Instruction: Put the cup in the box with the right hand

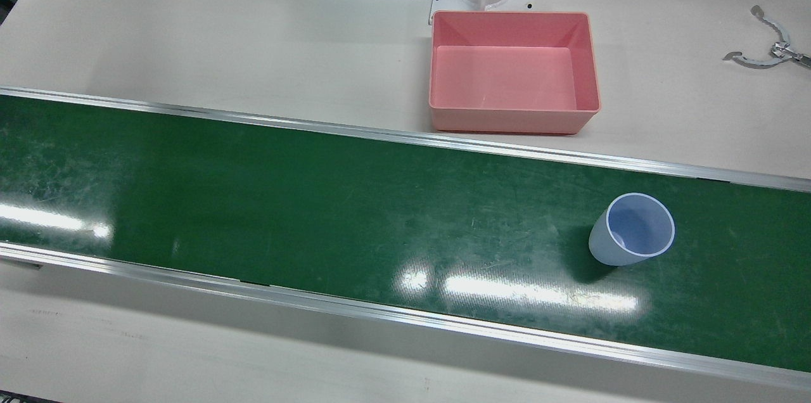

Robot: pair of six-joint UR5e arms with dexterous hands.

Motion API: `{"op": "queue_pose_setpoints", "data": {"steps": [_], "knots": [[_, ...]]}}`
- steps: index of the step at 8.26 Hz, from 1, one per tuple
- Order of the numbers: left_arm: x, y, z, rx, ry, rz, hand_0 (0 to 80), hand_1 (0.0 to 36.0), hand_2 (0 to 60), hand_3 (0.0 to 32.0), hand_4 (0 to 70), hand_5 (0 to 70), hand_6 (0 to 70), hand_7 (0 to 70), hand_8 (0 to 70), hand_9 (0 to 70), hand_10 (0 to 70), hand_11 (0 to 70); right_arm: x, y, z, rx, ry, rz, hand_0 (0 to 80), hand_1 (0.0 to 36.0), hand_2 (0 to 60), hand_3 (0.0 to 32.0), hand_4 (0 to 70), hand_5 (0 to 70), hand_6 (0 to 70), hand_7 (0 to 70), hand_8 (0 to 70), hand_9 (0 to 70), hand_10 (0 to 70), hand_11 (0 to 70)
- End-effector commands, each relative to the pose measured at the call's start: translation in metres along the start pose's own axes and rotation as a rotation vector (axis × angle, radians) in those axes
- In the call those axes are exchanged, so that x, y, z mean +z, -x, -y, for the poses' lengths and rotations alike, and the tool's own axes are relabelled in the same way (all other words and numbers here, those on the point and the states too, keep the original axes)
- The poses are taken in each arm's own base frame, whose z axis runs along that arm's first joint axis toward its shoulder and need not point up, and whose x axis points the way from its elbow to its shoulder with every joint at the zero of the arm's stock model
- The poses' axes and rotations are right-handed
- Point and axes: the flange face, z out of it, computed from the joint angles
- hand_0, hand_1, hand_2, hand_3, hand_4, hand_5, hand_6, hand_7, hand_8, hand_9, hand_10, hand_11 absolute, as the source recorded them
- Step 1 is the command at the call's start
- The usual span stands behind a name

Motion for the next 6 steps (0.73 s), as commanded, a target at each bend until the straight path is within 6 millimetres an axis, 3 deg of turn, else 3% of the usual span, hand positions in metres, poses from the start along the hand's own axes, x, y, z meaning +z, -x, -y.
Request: {"op": "queue_pose_setpoints", "data": {"steps": [1,6], "knots": [[0.0002,-0.0003,-0.0005,0.0,0.001,-0.001,0.0,0.0,0.0,0.0,0.0,0.0,0.0,0.0,0.0,0.0,0.0,0.0,0.0,0.0004,-0.0011,0.0,0.002,0.001,56.6,11.1,0.0,0.0,48.9,6.3,19.7,70.0,15.6,35.1,11.5,17.9],[0.0002,-0.0003,-0.0005,0.0,0.001,-0.001,0.0,0.0,0.0,0.0,0.0,0.0,0.0,0.0,0.0,0.0,0.0,0.0,0.0002,-0.0003,0.0008,0.0,-0.001,0.0,56.6,10.9,0.0,0.0,49.8,6.4,20.2,70.0,16.4,36.6,12.2,19.0]]}}
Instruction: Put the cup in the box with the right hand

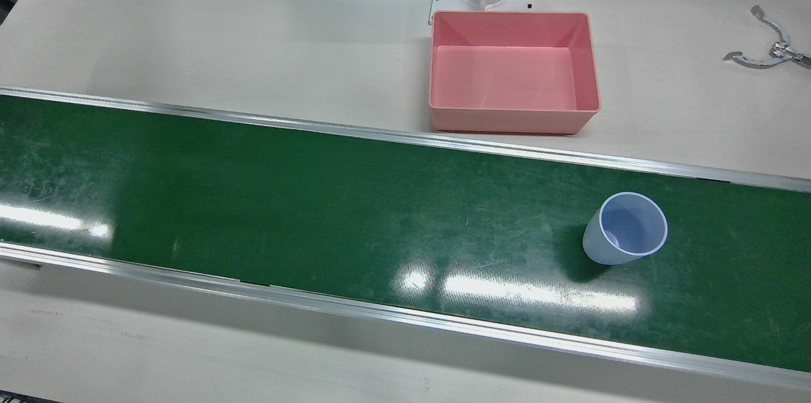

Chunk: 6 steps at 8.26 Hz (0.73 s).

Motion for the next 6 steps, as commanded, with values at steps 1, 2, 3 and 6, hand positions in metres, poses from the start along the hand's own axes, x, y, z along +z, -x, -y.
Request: {"op": "queue_pose_setpoints", "data": {"steps": [1,2,3,6], "knots": [[-0.0001,-0.0003,0.0,0.0,0.0,0.0,0.0,0.0,0.0,0.0,0.0,0.0,0.0,0.0,0.0,0.0,0.0,0.0,0.0005,0.0001,0.0,0.0,0.0,0.001,56.4,10.9,0.0,0.0,50.2,6.4,20.4,70.0,16.8,37.1,12.4,19.2],[-0.0001,-0.0003,0.0,0.0,0.0,0.0,0.0,0.0,0.0,0.0,0.0,0.0,0.0,0.0,0.0,0.0,0.0,0.0,0.0005,0.0001,-0.0001,0.0,0.0,0.001,56.4,10.9,0.0,0.0,50.7,6.4,20.6,70.0,17.0,37.6,12.5,19.4],[-0.0001,-0.0003,0.0,0.0,0.0,0.0,0.0,0.0,0.0,0.0,0.0,0.0,0.0,0.0,0.0,0.0,0.0,0.0,0.0004,-0.0002,0.0008,-0.002,-0.003,0.0,56.6,10.9,0.0,0.0,50.7,6.4,20.6,70.0,17.0,37.6,12.5,19.4],[-0.0001,-0.0003,0.0,0.0,0.0,0.0,0.0,0.0,0.0,0.0,0.0,0.0,0.0,0.0,0.0,0.0,0.0,0.0,0.0012,-0.0007,0.002,-0.002,-0.004,0.0,56.4,10.9,0.0,0.0,51.1,6.4,20.8,70.0,17.2,38.0,12.6,19.5]]}}
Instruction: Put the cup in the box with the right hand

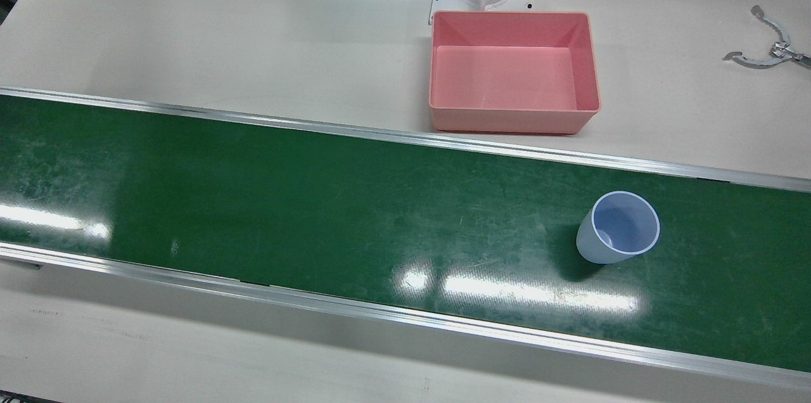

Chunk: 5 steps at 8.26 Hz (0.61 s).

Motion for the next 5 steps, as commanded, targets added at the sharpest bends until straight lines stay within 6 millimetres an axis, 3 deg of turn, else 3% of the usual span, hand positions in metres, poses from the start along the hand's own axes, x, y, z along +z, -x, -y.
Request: {"op": "queue_pose_setpoints", "data": {"steps": [1,5], "knots": [[-0.0007,0.0002,0.001,-0.001,-0.003,0.0,0.0,0.0,0.0,0.0,0.0,0.0,0.0,0.0,0.0,0.0,0.0,0.0,0.0005,-0.0005,0.0006,0.0,-0.001,-0.001,56.6,10.9,0.0,0.0,51.2,6.4,20.8,70.0,17.1,38.0,12.6,19.5],[0.0003,0.0008,-0.0001,0.0,0.0,0.001,0.0,0.0,0.0,0.0,0.0,0.0,0.0,0.0,0.0,0.0,0.0,0.0,0.0002,0.0011,-0.0011,0.0,0.003,0.002,56.4,10.9,0.0,0.0,51.1,6.4,20.9,70.0,17.4,38.3,12.6,19.5]]}}
